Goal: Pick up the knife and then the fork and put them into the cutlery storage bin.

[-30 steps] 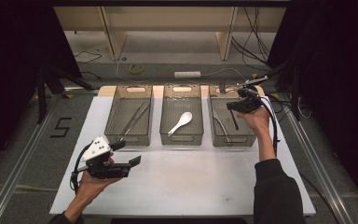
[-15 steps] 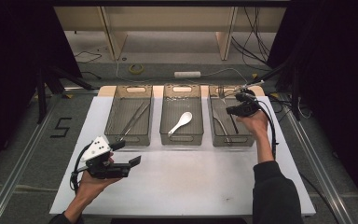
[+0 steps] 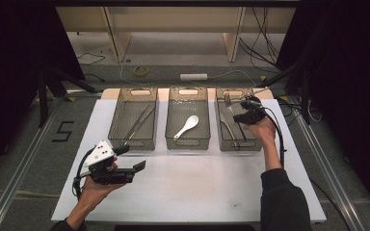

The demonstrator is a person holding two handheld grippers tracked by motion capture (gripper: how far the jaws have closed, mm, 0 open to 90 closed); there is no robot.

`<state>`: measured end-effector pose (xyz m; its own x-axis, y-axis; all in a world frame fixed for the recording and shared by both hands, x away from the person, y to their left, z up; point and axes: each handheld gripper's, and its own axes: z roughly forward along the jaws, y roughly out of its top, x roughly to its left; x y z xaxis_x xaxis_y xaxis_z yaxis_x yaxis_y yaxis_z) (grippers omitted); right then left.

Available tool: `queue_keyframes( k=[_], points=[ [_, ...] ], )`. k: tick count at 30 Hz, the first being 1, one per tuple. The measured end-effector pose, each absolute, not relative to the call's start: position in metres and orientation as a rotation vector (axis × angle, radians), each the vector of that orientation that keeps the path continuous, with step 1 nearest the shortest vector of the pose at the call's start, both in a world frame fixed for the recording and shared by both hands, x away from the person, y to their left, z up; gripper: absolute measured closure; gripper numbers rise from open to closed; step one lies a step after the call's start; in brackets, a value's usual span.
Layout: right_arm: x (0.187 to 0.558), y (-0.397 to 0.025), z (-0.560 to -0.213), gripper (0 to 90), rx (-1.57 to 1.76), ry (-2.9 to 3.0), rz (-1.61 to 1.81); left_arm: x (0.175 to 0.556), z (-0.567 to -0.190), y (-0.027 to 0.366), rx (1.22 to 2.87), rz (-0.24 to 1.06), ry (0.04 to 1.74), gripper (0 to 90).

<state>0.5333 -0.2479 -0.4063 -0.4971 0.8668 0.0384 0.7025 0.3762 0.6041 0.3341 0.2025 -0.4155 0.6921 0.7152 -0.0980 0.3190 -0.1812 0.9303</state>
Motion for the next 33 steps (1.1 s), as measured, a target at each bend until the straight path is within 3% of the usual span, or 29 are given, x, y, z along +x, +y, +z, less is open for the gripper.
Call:
queue_keyframes(
  k=[25, 33],
  points=[
    [0.533, -0.24, -0.421, 84.9, 1.336, 2.43, 0.695, 0.334, -0.415, 0.202, 1.776, 0.439, 0.824, 15.7],
    [0.533, -0.238, -0.423, 81.1, 1.355, 2.47, 0.665, 0.334, -0.415, 0.202, 1.776, 0.439, 0.824, 15.7]
  ],
)
